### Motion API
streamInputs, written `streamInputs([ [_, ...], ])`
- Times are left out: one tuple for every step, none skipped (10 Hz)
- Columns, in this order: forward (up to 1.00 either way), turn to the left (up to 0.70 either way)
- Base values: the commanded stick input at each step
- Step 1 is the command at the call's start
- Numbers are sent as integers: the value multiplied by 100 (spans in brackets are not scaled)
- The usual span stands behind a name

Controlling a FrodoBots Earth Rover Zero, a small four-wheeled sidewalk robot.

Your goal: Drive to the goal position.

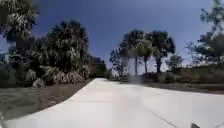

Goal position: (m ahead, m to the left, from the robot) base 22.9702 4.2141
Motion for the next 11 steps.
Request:
streamInputs([
  [70,0],
  [70,0],
  [70,0],
  [70,0],
  [70,0],
  [70,0],
  [70,0],
  [70,0],
  [70,0],
  [70,0],
  [70,0],
])
